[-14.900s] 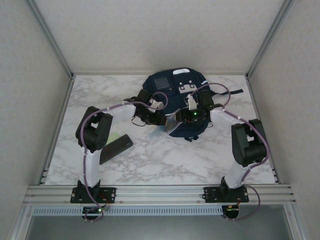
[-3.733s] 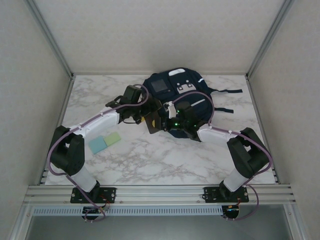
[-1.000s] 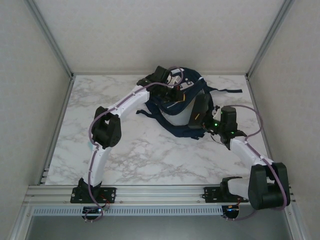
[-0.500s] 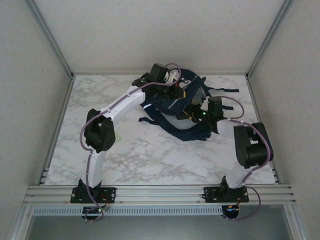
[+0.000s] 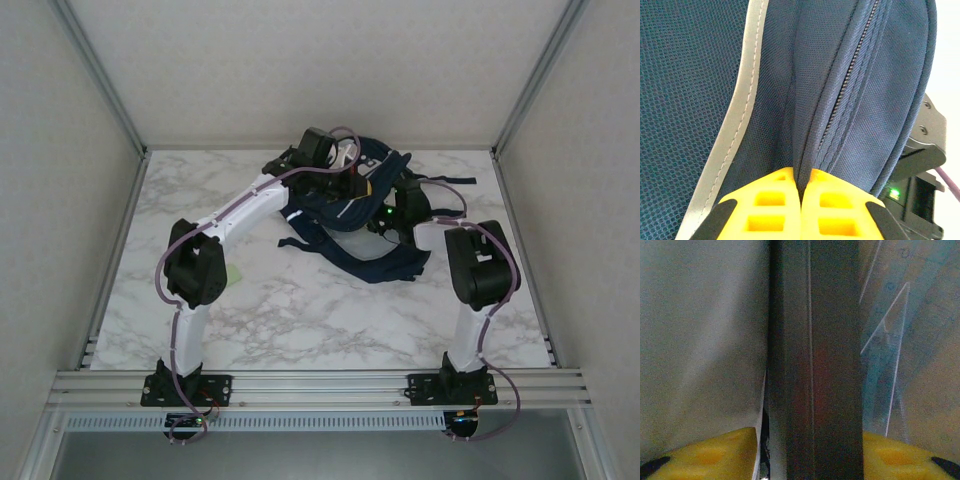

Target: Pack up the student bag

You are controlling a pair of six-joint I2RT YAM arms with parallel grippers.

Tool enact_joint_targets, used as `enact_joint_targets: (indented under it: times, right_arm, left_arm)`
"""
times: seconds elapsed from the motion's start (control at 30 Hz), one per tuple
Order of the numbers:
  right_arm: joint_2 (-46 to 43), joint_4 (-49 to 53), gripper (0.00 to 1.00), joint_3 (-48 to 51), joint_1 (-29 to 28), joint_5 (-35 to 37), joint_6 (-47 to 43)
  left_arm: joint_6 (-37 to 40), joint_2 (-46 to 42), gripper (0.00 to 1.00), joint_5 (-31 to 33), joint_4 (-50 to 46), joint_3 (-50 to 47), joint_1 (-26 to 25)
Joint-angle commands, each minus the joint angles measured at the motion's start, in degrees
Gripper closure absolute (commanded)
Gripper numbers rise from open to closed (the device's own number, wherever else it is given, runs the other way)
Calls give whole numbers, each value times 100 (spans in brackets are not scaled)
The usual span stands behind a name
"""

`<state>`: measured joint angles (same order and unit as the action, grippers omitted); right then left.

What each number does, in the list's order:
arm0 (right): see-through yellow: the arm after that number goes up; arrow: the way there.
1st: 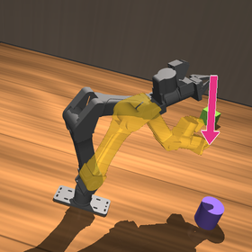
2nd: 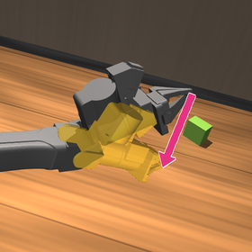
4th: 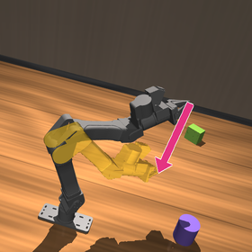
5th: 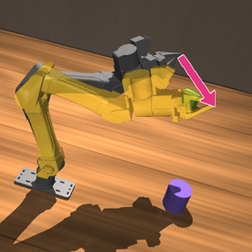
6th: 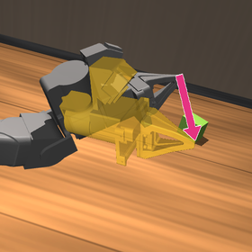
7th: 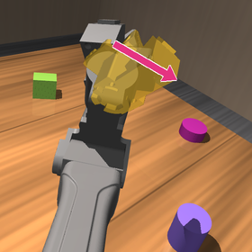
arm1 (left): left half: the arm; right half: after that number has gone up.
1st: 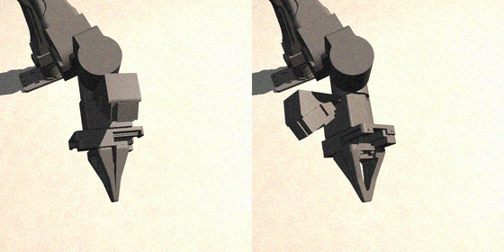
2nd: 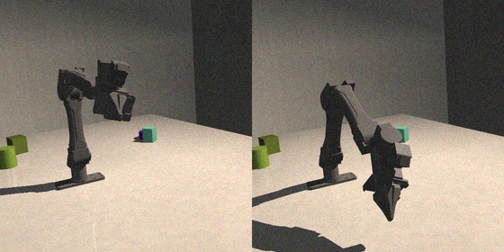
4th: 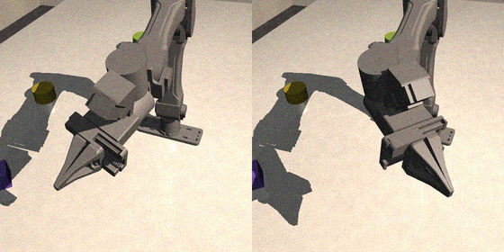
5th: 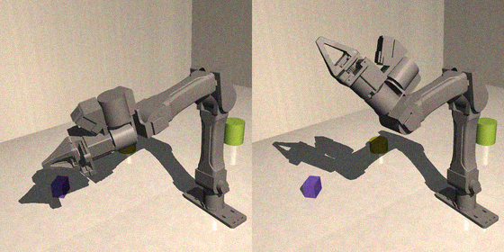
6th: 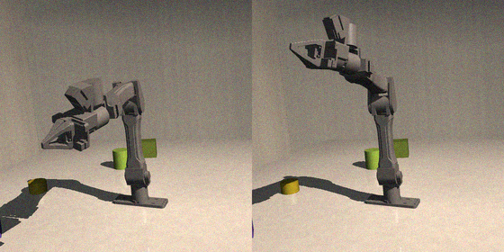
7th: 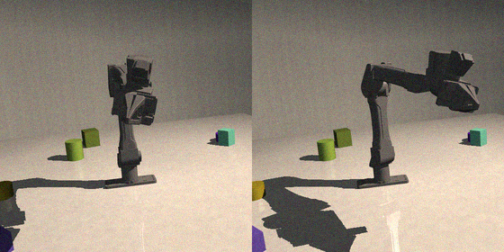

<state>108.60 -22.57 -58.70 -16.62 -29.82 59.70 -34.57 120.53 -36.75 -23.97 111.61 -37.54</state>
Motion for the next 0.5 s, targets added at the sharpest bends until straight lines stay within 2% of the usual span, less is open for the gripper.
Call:
enact_joint_targets:
  times: [0.0, 0.13, 0.37, 0.4, 0.47]
  right_arm:
    - [-906, 1425, 37, 117, -17, 763, -768]
    - [-1874, 2984, 25, 245, -16, 1752, -1519]
    - [-3125, 5007, 21, 349, -19, 3280, -2606]
    - [-3260, 5235, 20, 367, -18, 3479, -2690]
    - [-3470, 5483, 20, 423, -18, 3785, -2794]
  left_arm:
    - [-85, -316, 100, -85, 469, 76, -43]
    - [-59, -223, 100, 32, 463, 111, -36]
    - [-11, -109, 100, 203, 338, 106, -30]
    - [6, -105, 94, 224, 291, 107, -28]
    - [93, -113, 69, 334, 161, 107, -8]
